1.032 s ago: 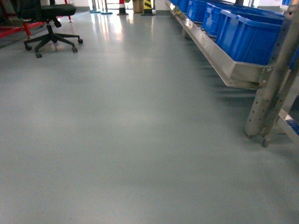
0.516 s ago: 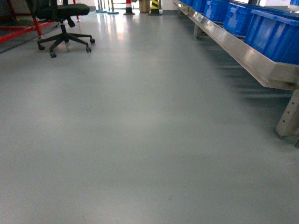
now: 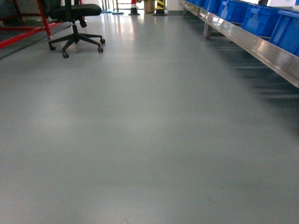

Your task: Pick capacitor and pack into box

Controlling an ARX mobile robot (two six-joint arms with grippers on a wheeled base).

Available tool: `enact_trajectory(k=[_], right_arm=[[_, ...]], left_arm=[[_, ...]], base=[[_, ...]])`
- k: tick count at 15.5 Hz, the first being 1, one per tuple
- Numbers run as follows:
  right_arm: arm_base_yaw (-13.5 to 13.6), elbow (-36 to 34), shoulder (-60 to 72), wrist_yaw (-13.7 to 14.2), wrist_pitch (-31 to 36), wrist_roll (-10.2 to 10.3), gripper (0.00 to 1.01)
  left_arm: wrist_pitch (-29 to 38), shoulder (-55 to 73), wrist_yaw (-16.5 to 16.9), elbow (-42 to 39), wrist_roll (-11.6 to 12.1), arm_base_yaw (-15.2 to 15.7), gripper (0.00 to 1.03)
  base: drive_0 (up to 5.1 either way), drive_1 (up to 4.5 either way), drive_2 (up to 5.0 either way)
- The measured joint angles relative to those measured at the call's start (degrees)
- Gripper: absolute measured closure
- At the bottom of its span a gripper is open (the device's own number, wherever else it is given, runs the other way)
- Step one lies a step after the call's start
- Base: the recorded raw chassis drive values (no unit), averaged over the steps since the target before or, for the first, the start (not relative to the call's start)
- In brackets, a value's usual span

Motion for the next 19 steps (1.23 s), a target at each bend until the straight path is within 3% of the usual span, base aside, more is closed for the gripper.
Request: enact_trajectory(k=[19], right_arm=[[0.0, 0.0, 0.0, 0.0, 0.0, 0.0, 0.03]], left_arm=[[-0.1, 0.0, 0.0, 0.0, 0.0, 0.0, 0.6]], base=[[-5.0, 2.47, 2.5]])
